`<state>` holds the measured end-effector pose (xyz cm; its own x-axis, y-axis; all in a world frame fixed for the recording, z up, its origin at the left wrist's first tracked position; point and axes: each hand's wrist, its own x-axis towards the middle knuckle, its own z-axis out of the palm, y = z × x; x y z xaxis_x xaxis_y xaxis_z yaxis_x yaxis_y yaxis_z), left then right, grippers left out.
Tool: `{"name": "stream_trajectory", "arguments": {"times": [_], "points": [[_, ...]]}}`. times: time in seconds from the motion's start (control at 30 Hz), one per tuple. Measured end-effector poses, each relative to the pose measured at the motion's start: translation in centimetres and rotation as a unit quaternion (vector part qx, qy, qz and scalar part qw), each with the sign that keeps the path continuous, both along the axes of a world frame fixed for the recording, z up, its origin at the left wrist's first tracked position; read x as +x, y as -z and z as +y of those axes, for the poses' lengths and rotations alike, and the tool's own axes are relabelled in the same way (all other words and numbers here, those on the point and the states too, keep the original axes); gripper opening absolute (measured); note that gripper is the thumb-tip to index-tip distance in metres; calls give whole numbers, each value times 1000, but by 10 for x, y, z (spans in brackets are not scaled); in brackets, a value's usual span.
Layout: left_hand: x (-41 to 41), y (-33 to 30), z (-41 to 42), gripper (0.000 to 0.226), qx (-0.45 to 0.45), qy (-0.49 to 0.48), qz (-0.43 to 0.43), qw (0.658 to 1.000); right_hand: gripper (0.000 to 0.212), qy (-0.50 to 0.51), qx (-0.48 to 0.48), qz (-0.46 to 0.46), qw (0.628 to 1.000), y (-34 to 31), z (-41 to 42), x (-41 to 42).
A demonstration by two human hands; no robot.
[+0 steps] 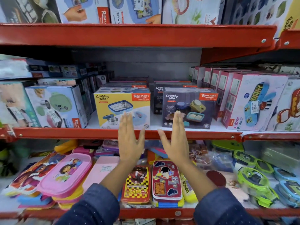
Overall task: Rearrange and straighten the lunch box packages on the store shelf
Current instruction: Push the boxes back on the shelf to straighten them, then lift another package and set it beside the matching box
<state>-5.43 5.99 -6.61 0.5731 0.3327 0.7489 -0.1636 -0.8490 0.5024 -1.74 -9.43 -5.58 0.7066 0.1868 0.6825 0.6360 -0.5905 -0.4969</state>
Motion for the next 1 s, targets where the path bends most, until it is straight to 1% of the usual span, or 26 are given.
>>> {"name": "stream_trajectory", "arguments": {"times": [0.07, 0.13, 0.23, 0.33, 0.4, 0.47, 0.53, 0.57, 0.6, 0.63, 0.67, 0.7, 0.73, 0.77, 0.8, 0.83, 0.9, 0.93, 1.0], "points": [[-5, -3, 27, 74, -37, -41, 6, 998, 80, -43, 11, 29, 999, -5, 19, -1], [-9, -14, 50, 78, -80, -56, 7, 995, 80, -78, 30, 67, 994, -14, 37, 2], [-12, -39, 74, 84, -168, -22, 31, 985, 82, -101, 61, 125, 985, -32, 57, 11], [-12, -58, 90, 83, -211, 9, 66, 975, 81, -115, 100, 218, 964, -48, 68, 23], [-10, -65, 102, 82, -236, 35, 86, 967, 75, -114, 122, 261, 951, -54, 73, 31], [-12, -69, 108, 79, -249, 55, 90, 963, 60, -107, 122, 241, 957, -55, 75, 34], [-14, -72, 111, 75, -258, 61, 76, 961, 53, -102, 125, 216, 963, -58, 75, 33], [-15, -73, 111, 67, -260, 66, 60, 961, 52, -108, 133, 209, 963, -60, 74, 30], [-17, -75, 111, 53, -264, 70, 39, 961, 52, -121, 148, 206, 960, -63, 73, 24], [-19, -80, 111, 44, -277, 70, 20, 958, 56, -133, 169, 211, 954, -67, 71, 17], [-22, -86, 113, 46, -300, 73, 4, 951, 64, -138, 194, 219, 946, -69, 70, 11], [-26, -94, 116, 58, -334, 74, -3, 940, 71, -139, 222, 227, 938, -72, 69, 5], [-32, -102, 119, 71, -364, 74, 1, 929, 73, -138, 250, 232, 930, -73, 69, 1], [-35, -108, 123, 78, -384, 72, 18, 920, 68, -140, 274, 228, 924, -73, 69, -2], [-40, -115, 126, 81, -396, 68, 38, 915, 56, -144, 295, 221, 918, -72, 68, -3], [-43, -118, 129, 81, -407, 64, 55, 910, 44, -150, 315, 213, 913, -73, 68, -6], [-50, -122, 130, 75, -425, 74, 59, 900, 31, -178, 343, 204, 899, -72, 66, -7], [-53, -123, 130, 65, -430, 84, 51, 897, 29, -200, 348, 206, 893, -70, 64, -7], [-57, -123, 132, 52, -435, 97, 52, 894, 36, -239, 346, 207, 883, -67, 61, -7]]}}
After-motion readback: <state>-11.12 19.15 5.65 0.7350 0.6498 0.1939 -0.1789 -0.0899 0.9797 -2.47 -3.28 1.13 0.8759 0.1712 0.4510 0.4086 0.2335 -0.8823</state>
